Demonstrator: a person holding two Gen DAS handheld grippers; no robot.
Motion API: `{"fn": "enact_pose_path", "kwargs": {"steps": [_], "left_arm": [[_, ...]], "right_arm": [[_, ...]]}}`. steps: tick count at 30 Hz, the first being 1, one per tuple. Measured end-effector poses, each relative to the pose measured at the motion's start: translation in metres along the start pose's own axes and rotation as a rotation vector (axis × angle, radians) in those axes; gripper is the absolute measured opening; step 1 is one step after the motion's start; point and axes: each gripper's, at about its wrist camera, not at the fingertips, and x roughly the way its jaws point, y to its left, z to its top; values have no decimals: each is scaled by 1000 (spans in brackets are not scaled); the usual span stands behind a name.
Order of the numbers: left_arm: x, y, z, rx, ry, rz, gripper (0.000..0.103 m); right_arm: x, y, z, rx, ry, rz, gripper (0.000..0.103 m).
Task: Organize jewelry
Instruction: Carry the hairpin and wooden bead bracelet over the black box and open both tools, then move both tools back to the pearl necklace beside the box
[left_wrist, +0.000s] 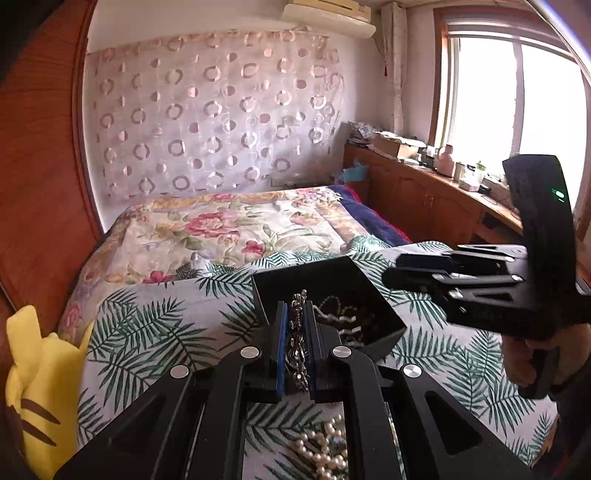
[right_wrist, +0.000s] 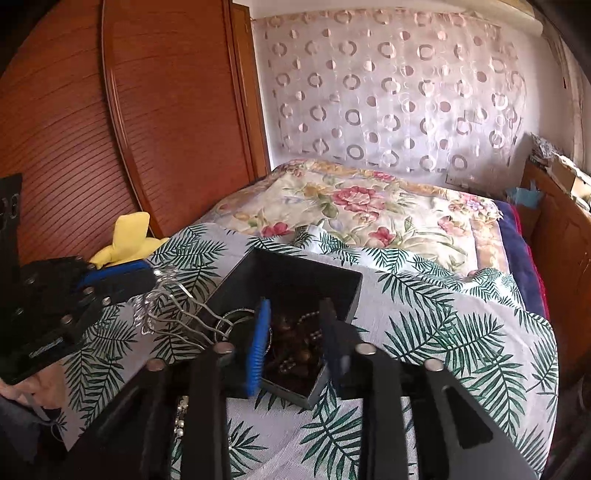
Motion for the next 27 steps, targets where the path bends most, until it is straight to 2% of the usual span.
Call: {"fn": "enact_pose_path", "kwargs": {"steps": [10,16,23,25,26,27], "left_arm": [[38,-6,22,4,18,20,7],[58,-3,31,-18,45,2,7],[71,-1,30,-19,79,7,8],[69,2,27,-25,85,-2,19],[68,2,27,-26,84,0,30],[65,2,25,-24,81,4,36]], "right_arm": [[-18,-6,-15,-4,-15,-8,34],[-19,-6,-23,-2,-8,6,34],[-17,-1,-34,-11,3,16,34],[-17,0,-38,-12,4,19,34],[-18,1,-40,-11,5,23,34],[-18,2,-42,-10,8,28,34]]}}
